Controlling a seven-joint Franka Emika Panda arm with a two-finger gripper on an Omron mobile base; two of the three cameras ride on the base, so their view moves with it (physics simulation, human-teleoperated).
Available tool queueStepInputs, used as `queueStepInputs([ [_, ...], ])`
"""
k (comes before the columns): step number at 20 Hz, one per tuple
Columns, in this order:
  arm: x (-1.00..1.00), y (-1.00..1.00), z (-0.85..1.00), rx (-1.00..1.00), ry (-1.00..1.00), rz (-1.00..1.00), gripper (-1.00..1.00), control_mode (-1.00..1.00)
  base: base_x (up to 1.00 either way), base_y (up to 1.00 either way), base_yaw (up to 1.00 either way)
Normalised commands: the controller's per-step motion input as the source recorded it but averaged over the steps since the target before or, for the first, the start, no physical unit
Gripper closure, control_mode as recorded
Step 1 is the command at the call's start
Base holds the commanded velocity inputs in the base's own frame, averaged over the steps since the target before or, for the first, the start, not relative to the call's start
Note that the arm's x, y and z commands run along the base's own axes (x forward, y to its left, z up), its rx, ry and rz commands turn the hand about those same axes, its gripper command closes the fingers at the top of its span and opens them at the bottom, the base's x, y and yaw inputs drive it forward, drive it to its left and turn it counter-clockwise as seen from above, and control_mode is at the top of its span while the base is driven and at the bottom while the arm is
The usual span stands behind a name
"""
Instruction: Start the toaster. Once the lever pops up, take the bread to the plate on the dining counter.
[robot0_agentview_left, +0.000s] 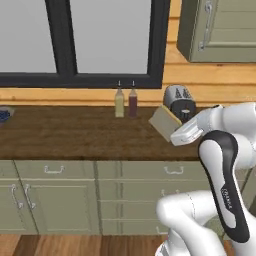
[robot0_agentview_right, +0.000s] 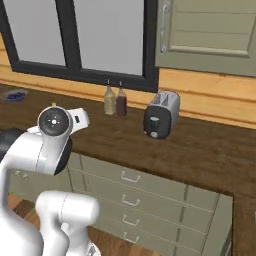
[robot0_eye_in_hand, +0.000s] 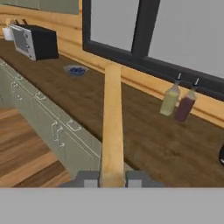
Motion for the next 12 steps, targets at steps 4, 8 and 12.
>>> queueStepInputs([
  [4, 0.00, 0.00, 0.00, 0.00, 0.00, 0.00, 1.00, 1.00, 0.00, 0.88, 0.74],
  [8, 0.00, 0.00, 0.00, 0.00, 0.00, 0.00, 1.00, 1.00, 0.00, 0.74, 0.77],
  [12, 0.00, 0.00, 0.00, 0.00, 0.00, 0.00, 1.00, 1.00, 0.00, 0.55, 0.72],
])
